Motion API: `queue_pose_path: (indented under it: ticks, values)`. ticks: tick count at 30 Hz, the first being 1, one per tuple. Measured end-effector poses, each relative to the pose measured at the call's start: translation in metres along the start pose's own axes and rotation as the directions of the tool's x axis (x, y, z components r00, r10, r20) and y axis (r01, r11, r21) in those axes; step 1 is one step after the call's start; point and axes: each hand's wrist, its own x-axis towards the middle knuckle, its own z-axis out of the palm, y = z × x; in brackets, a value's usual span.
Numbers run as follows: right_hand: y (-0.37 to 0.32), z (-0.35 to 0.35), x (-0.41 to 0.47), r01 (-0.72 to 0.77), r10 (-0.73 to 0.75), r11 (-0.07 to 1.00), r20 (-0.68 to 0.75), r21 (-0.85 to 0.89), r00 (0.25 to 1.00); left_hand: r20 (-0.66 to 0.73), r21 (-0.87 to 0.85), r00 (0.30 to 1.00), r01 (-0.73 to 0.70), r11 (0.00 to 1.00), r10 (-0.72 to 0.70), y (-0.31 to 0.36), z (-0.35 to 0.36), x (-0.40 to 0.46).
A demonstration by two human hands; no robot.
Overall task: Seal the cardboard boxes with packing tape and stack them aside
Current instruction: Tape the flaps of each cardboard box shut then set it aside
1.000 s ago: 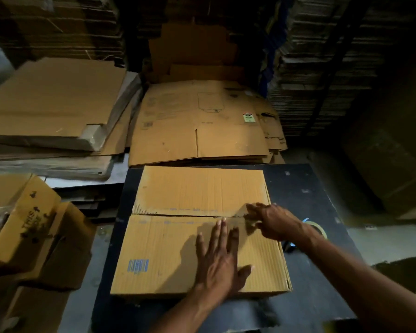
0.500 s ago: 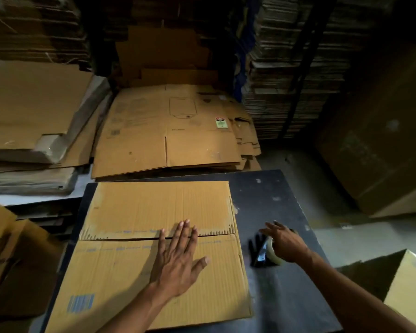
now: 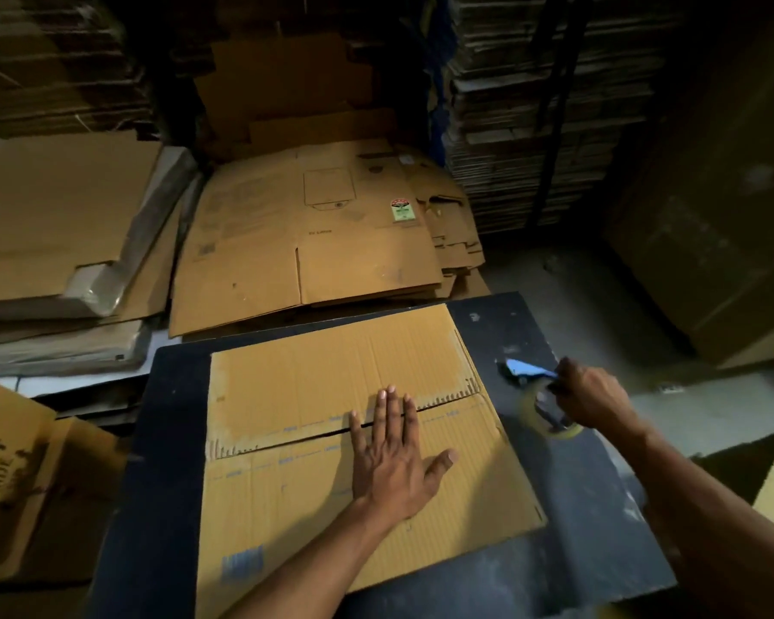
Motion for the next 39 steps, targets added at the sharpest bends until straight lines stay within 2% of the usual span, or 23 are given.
queue_pose_path:
  ticks: [2,4,6,8,11,14,17,22,27,29,30,31,32,33,34,35,36,37,39]
  values:
    - [-0.008,-0.039,-0.008,-0.020,0.039,0.988,-0.122,0.153,0.992,0.045,-0.020,0.999,-0.017,1.000,0.017,0.012,-0.009,0.005]
    - [-0.029,-0.070,-0.022,0.031,0.028,0.956,-0.197,0.290,0.980,0.079,-0.073,0.995,-0.057,0.996,0.063,0.014,-0.025,0.006]
    - [-0.061,-0.084,-0.040,0.078,-0.003,0.882,-0.161,0.464,0.987,0.068,-0.094,0.993,-0.094,0.991,0.101,-0.001,-0.040,-0.001]
    - [-0.100,-0.081,-0.055,0.101,-0.073,0.825,-0.073,0.557,0.995,-0.029,-0.034,0.997,-0.069,0.997,0.068,-0.034,-0.043,-0.018]
    - [-0.154,-0.054,-0.066,0.210,-0.210,0.862,-0.052,0.462,0.976,-0.163,-0.054,0.985,0.051,0.997,-0.059,-0.098,-0.028,-0.059]
    - [-0.199,-0.031,-0.075,0.290,-0.316,0.820,-0.033,0.494,0.948,-0.202,-0.034,0.977,0.056,0.998,-0.062,-0.143,-0.015,-0.086]
    - [-0.228,-0.015,-0.084,0.365,-0.421,0.787,0.002,0.498,0.907,-0.169,-0.027,0.985,0.027,0.999,-0.032,-0.152,-0.015,-0.089]
    - [-0.247,0.005,-0.088,0.463,-0.522,0.782,0.032,0.418,0.853,-0.030,-0.030,0.996,0.084,0.996,-0.085,-0.155,-0.026,-0.090]
    - [-0.247,0.010,-0.089,0.505,-0.553,0.782,0.031,0.364,0.833,-0.118,-0.067,0.993,0.020,0.998,-0.028,-0.167,-0.018,-0.094]
    - [-0.250,0.008,-0.090,0.521,-0.566,0.781,0.040,0.345,0.823,-0.144,-0.235,0.988,0.013,0.972,-0.048,-0.166,-0.028,-0.094]
    - [-0.251,0.007,-0.091,0.532,-0.575,0.782,0.048,0.325,0.816,-0.203,-0.440,0.972,0.019,0.898,-0.120,-0.162,-0.038,-0.093]
    - [-0.254,0.006,-0.092,0.544,-0.585,0.782,0.058,0.305,0.809,-0.225,-0.683,0.940,0.038,0.730,-0.259,-0.158,-0.053,-0.091]
    - [-0.256,0.006,-0.093,0.554,-0.593,0.782,0.065,0.285,0.803,-0.152,-0.882,0.896,0.068,0.466,-0.417,-0.154,-0.065,-0.087]
    - [-0.258,0.006,-0.094,0.567,-0.600,0.782,0.065,0.260,0.797,-0.004,-0.982,0.859,0.094,0.165,-0.511,-0.151,-0.079,-0.082]
    - [-0.260,0.006,-0.094,0.577,-0.604,0.782,0.061,0.235,0.795,0.187,-0.982,0.837,0.151,-0.111,-0.514,-0.148,-0.091,-0.076]
    - [-0.262,0.006,-0.095,0.582,-0.605,0.785,0.064,0.211,0.794,0.333,-0.928,0.824,0.200,-0.314,-0.459,-0.146,-0.101,-0.071]
    - [-0.265,0.007,-0.095,0.586,-0.606,0.789,0.071,0.186,0.793,0.408,-0.880,0.817,0.235,-0.412,-0.406,-0.146,-0.107,-0.068]
    - [-0.267,0.007,-0.096,0.593,-0.608,0.791,0.080,0.152,0.790,0.429,-0.866,0.819,0.254,-0.430,-0.381,-0.145,-0.113,-0.067]
    - [-0.274,0.006,-0.098,0.621,-0.622,0.783,0.090,0.040,0.778,0.411,-0.887,0.816,0.254,-0.385,-0.406,-0.144,-0.116,-0.072]
